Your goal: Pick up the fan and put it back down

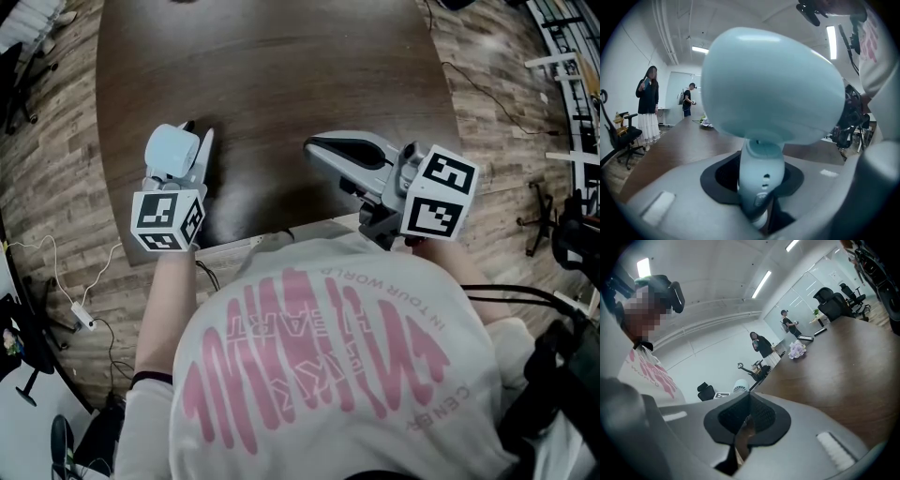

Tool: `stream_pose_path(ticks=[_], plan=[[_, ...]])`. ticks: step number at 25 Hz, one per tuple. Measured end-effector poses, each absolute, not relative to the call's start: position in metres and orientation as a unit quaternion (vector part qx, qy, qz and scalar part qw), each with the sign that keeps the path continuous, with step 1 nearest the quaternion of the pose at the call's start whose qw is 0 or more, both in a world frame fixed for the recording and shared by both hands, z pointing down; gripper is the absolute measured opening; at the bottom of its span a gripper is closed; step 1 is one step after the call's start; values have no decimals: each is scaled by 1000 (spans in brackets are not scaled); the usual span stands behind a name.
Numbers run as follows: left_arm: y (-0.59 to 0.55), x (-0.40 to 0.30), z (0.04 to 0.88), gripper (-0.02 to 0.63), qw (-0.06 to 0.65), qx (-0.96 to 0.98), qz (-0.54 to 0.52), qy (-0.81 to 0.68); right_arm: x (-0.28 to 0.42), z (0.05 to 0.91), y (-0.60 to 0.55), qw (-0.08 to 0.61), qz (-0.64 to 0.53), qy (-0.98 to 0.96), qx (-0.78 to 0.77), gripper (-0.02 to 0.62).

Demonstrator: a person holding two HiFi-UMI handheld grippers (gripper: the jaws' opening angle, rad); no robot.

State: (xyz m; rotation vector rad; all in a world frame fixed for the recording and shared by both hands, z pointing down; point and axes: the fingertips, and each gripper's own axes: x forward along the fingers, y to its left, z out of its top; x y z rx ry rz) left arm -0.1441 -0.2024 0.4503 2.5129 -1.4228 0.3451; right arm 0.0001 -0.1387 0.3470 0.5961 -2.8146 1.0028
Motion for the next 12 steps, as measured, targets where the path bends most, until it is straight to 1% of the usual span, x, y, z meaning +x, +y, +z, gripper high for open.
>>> stream_pose_path(ticks=[8,12], plan=[[-203,-147,449,118,108,859,130,-484,-1,344,-140,51,327,-923,197,6],[-204,-151,447,117,113,854,115,-494,-2,343,-140,50,326,-923,195,6]])
